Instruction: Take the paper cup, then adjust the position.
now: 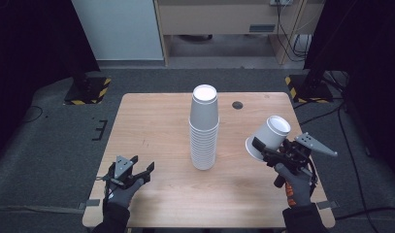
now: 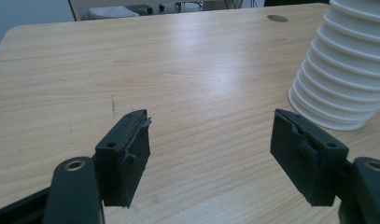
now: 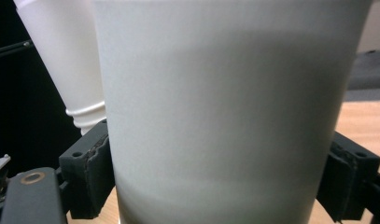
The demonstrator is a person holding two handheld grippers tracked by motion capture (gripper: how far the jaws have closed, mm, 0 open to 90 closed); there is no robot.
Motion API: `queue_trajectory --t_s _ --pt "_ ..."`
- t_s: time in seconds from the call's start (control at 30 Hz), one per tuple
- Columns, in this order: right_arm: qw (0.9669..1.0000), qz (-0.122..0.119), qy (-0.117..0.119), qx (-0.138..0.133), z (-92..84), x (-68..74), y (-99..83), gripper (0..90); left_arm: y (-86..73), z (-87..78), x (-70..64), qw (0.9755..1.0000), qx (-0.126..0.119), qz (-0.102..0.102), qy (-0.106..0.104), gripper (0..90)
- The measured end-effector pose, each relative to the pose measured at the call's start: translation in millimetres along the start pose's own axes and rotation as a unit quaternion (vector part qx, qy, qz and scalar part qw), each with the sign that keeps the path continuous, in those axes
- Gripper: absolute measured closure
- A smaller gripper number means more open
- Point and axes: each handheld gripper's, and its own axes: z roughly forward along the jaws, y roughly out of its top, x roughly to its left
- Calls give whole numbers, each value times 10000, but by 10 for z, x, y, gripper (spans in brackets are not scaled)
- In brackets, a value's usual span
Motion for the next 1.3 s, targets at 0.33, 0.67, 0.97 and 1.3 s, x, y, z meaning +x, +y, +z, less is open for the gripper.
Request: queue_trajectory --t_s 0.33,0.67,0.97,1.3 --pt "9994 319 127 50 -28 -60 -156 146 27 -19 -49 9999 -126 31 -108 271" --pt "9987 479 77 158 -78 -115 -286 146 60 -21 -142 9995 -179 131 -244 269" --pt "9972 732 39 165 -79 -162 -357 145 105 -18 -260 9986 -322 247 -345 261" --pt "9939 1086 123 116 -80 -169 -390 145 140 -5 -396 9965 -398 408 -606 281"
